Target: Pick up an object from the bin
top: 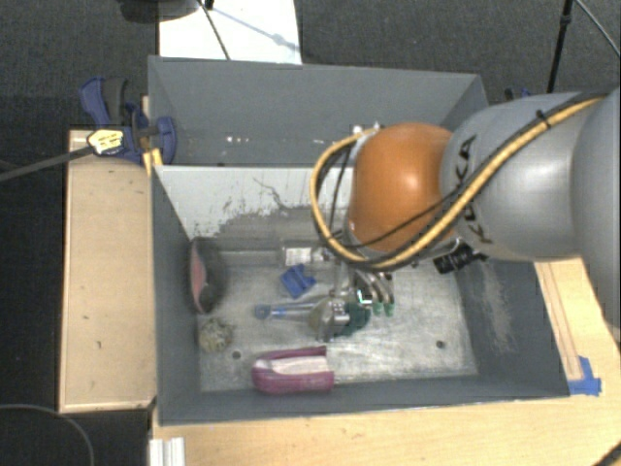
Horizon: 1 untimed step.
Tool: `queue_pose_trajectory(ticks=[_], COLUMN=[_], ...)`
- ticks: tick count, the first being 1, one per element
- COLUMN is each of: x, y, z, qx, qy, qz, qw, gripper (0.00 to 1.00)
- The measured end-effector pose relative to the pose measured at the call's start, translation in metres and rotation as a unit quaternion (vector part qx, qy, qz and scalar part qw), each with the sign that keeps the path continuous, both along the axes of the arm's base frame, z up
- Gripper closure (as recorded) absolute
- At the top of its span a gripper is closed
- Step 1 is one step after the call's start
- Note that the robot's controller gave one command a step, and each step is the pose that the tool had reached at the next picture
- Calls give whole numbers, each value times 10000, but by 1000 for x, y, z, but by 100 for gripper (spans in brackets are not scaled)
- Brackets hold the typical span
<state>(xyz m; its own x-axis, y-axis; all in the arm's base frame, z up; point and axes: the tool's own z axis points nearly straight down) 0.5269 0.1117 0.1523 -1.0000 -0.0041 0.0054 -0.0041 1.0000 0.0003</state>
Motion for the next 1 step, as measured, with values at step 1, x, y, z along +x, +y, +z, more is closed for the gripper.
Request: queue_pose_trajectory(ticks=[1], x=[13], y=[13], z=[-47], qx=[15], qy=[-104], qz=[-1287], qw=[9916], gripper=[0])
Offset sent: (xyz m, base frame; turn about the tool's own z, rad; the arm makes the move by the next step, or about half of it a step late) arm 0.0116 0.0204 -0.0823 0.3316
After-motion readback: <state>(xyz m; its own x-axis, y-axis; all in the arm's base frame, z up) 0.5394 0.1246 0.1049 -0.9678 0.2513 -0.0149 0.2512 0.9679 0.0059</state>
